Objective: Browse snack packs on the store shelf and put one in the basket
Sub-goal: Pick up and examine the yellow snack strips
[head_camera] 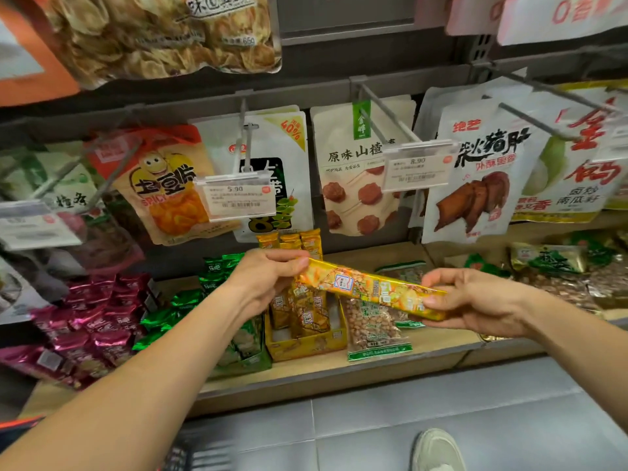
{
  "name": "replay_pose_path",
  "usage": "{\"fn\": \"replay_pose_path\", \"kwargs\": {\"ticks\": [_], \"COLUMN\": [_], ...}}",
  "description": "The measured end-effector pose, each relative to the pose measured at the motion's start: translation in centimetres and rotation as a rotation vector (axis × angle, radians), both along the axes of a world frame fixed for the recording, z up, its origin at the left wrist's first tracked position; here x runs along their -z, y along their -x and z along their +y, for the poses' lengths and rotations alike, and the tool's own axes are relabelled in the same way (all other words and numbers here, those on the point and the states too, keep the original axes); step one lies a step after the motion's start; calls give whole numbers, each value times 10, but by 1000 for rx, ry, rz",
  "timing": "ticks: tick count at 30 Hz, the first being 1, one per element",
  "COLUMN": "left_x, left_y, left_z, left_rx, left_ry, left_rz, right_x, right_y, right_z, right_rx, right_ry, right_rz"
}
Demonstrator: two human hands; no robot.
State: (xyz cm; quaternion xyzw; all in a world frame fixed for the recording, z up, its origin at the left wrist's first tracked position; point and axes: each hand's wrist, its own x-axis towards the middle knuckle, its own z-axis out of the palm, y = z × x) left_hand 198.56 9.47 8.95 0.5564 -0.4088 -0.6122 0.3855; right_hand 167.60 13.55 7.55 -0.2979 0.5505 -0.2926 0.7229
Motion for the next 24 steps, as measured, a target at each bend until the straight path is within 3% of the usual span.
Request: {"fn": "replay_pose_path", "kwargs": {"ticks": [4, 9, 13, 16, 18, 22, 24], "left_x": [-1, 7, 15, 23, 27, 31, 31], "left_y": [4, 7, 6, 11, 15, 20, 23], "left_z": [-4, -11, -21, -25, -25, -28, -30], "left_rx": [22, 23, 42, 211, 275, 137, 126], "left_ry": [48, 110, 220, 272, 271, 196, 220], "left_rz": [2, -144, -457, -786, -905, -836, -896], "right_x": [13, 31, 33, 33, 31, 29, 28], "right_y": [8, 4, 4, 4, 5, 12, 14], "right_z": [-4, -6, -11, -10, -9, -10, -10], "right_rx": [-26, -6, 36, 80, 108, 215, 246], "right_ry": [-3, -13, -13, -25, -31, 33, 74], "right_rz": [29, 63, 66, 51, 60, -14, -35]}}
